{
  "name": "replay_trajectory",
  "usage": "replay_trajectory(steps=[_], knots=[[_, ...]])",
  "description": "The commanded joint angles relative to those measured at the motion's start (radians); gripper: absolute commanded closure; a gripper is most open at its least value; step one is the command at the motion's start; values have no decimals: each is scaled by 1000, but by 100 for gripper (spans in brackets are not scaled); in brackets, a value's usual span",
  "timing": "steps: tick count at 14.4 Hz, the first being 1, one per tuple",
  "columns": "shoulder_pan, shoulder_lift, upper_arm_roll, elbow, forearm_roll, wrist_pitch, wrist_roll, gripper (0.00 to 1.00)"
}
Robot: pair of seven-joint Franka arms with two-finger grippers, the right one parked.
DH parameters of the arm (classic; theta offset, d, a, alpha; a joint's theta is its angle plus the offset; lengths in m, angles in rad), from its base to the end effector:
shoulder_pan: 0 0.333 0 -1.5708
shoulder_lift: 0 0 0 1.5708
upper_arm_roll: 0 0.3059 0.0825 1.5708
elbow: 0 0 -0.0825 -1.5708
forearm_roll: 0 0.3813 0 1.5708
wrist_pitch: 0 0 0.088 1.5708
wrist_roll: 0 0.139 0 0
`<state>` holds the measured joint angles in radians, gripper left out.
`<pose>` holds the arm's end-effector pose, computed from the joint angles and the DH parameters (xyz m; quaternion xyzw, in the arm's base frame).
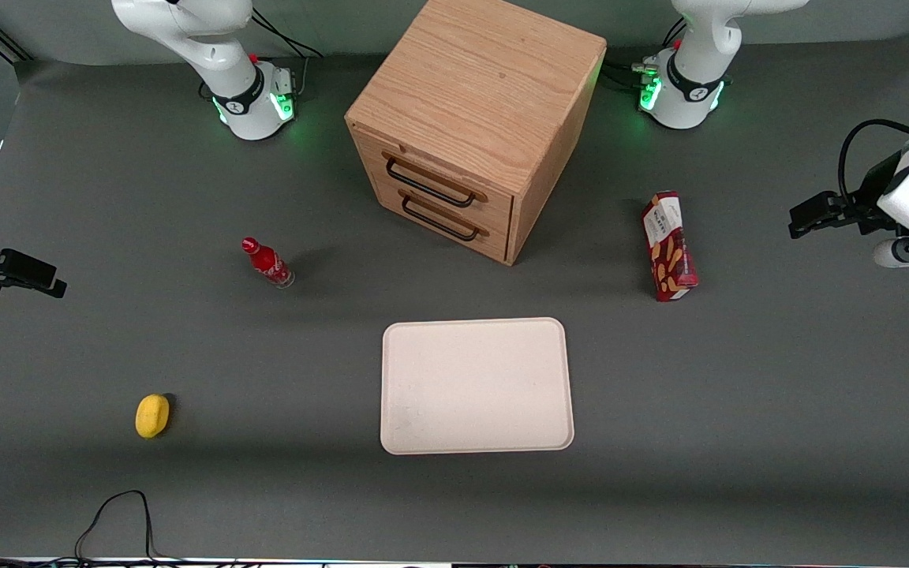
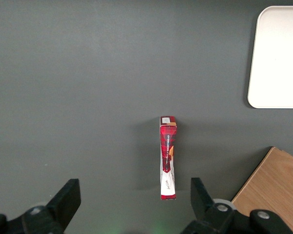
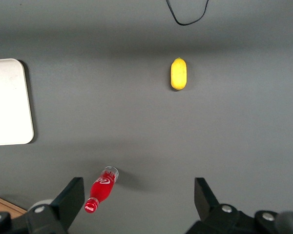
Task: Place red cookie box on tray
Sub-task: 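Move the open left gripper over the upright red shortbread box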
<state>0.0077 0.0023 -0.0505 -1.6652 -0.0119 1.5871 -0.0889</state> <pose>0.5467 -0.0250 0.5384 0.9989 0.0234 -0.0405 0.0033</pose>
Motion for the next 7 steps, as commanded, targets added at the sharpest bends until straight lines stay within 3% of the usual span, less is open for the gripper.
replay_trajectory(steps=[1, 5, 7], knots=[[-2, -4, 0, 10, -8, -21, 1, 0], [-6, -14, -2, -10, -7, -24, -2, 0], [-35, -79, -12, -97, -8, -6, -12, 0]])
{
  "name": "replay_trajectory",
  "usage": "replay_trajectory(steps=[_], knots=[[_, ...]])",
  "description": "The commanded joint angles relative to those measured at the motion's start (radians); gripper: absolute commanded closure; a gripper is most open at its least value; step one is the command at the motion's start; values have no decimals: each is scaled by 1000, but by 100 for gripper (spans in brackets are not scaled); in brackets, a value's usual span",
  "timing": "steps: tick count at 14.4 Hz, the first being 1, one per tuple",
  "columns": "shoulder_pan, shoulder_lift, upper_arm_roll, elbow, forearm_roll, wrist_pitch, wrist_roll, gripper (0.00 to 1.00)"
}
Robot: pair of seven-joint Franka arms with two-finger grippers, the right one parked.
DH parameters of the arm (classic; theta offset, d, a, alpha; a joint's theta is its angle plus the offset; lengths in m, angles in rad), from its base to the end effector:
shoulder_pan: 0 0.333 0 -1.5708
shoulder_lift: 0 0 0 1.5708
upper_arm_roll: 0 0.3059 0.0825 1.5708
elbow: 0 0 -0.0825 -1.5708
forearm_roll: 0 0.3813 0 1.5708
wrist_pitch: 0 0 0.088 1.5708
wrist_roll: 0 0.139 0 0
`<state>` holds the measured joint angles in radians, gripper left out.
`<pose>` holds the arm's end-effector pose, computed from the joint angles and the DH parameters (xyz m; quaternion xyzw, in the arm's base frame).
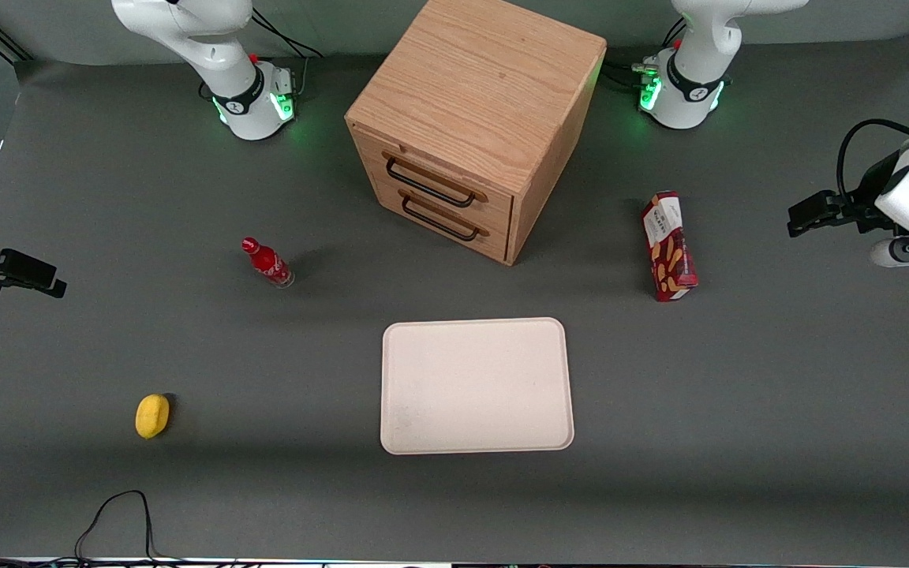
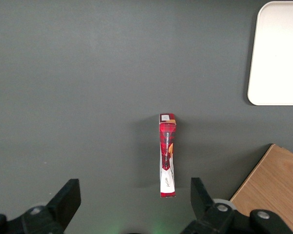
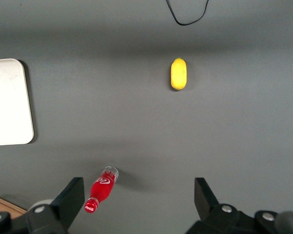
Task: Place red cookie box on tray
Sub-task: 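Move the open left gripper over the upright red shortbread box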
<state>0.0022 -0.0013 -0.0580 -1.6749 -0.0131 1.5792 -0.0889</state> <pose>0.5434 -0.0322 0.5353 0.9987 0.0169 -0.0475 0.0031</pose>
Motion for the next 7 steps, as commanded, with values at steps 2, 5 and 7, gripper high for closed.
replay_trajectory(steps=[2, 5, 7], knots=[[-50, -181, -6, -227, -17, 60, -41, 0], [-79, -313, -22, -403, -31, 120, -100, 0], [-88, -406, -23, -512, -33, 137, -117, 0]])
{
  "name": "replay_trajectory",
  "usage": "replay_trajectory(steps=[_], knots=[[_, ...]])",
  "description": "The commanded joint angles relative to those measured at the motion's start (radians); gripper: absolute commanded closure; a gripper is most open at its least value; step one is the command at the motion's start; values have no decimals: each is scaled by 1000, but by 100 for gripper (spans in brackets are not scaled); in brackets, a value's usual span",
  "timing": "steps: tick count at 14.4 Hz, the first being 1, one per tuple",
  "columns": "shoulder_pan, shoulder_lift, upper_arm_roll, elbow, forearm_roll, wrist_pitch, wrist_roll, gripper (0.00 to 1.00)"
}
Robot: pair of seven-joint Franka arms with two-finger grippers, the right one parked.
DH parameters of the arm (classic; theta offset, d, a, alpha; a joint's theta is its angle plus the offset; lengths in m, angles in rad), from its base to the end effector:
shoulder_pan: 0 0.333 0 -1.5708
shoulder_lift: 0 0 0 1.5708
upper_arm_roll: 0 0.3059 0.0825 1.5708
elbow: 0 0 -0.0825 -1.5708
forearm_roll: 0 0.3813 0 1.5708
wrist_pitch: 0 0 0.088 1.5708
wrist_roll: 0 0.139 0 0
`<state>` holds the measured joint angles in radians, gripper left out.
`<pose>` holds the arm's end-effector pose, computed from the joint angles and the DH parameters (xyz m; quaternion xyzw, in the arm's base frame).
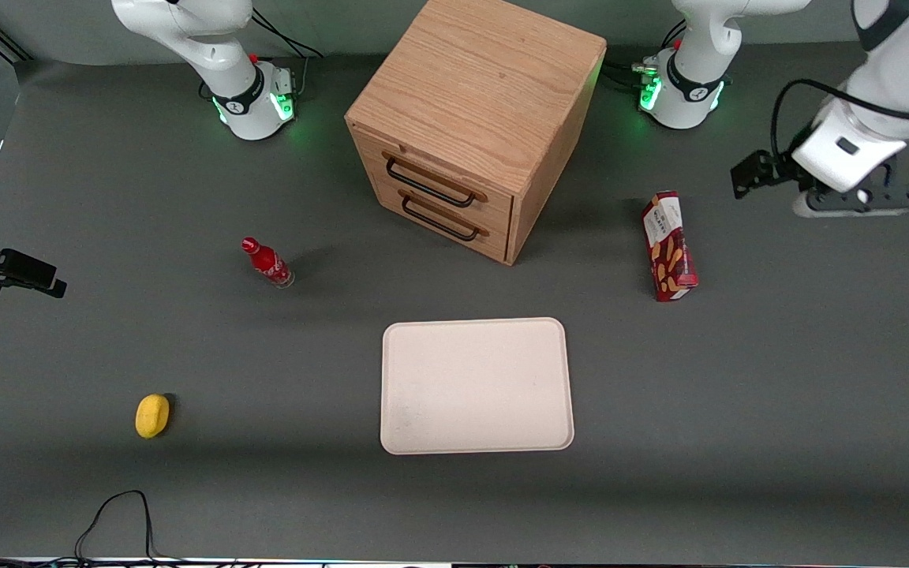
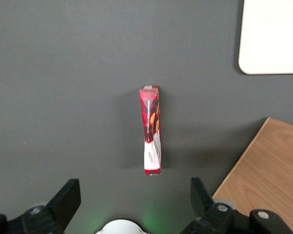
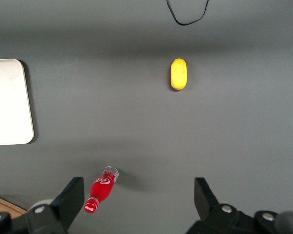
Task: Place red cookie box on tray
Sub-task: 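Move the open left gripper over the upright red shortbread box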
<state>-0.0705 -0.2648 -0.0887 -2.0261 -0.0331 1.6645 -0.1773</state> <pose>0.4570 -0.0805 0.5112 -0.9987 -0.0135 0.0490 0.0034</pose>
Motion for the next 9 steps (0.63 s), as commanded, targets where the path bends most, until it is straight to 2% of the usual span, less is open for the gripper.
replay_trajectory(steps=[1, 4, 9], knots=[[-15, -190, 7, -213, -16, 54, -30, 0], [-17, -303, 3, -328, -27, 57, -57, 0], [-17, -304, -56, -414, -77, 148, -79, 0]])
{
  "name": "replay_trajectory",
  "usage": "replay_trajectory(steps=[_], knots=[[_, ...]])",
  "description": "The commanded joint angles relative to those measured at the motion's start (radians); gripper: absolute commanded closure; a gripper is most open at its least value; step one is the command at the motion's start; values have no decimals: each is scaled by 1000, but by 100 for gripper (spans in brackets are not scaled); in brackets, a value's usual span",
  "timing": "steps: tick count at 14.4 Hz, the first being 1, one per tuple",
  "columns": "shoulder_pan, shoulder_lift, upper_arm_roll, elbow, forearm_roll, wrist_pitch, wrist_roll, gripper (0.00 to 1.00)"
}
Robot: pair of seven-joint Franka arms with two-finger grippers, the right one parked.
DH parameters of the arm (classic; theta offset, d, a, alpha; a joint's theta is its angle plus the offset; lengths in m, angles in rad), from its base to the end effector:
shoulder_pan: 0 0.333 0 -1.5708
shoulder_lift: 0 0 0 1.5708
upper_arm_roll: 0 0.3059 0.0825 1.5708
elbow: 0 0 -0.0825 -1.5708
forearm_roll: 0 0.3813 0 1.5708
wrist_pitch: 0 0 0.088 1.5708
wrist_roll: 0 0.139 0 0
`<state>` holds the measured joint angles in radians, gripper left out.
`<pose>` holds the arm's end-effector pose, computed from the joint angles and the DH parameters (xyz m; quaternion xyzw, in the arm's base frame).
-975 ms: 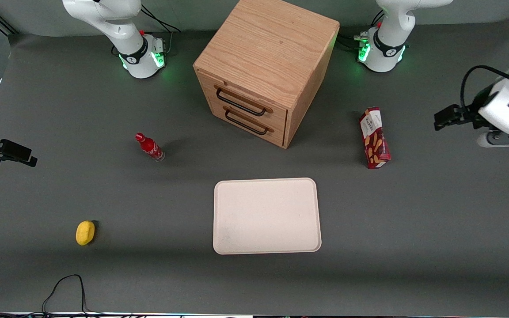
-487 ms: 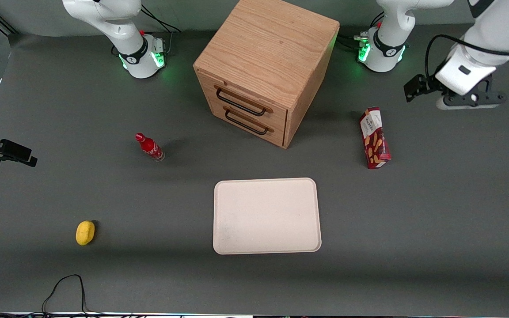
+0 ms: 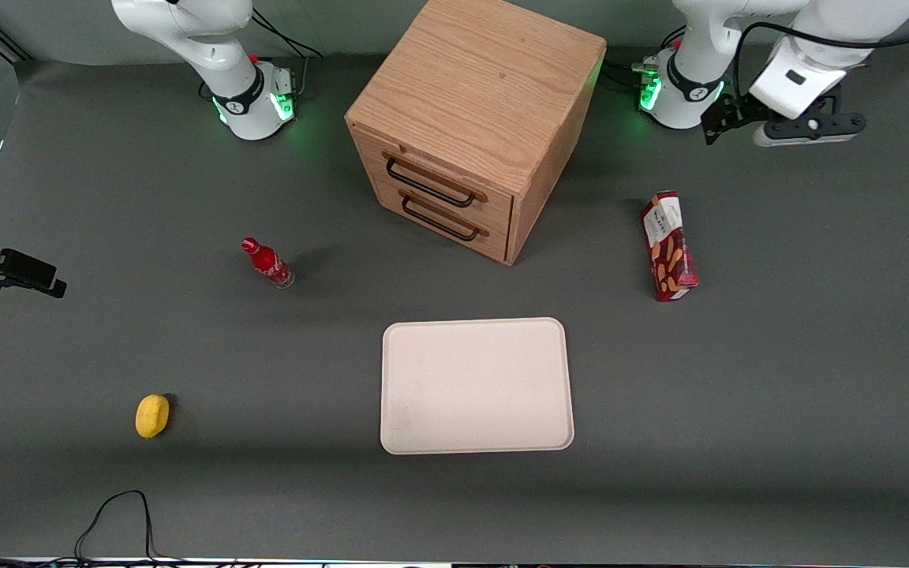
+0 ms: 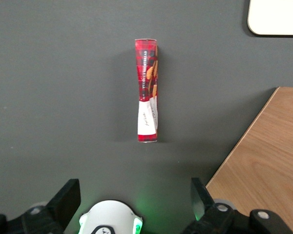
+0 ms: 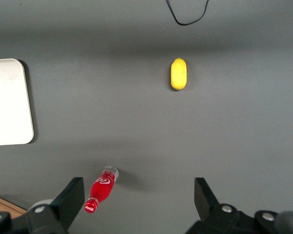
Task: Place red cookie box on tray
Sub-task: 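Move the open left gripper over the upright red shortbread box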
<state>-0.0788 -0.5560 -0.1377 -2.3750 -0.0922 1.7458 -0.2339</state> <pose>0.3654 -0.0945 0.4753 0.9988 0.0301 -0.0393 0.0004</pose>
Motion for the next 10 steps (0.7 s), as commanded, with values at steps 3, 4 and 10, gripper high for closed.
replay_trajectory(steps=[3, 4, 10], knots=[[-7, 37, -5, -137, -18, 190, -13, 0], [-6, 63, -5, -153, -18, 230, -7, 0], [2, 255, -5, -286, -18, 570, -7, 0]])
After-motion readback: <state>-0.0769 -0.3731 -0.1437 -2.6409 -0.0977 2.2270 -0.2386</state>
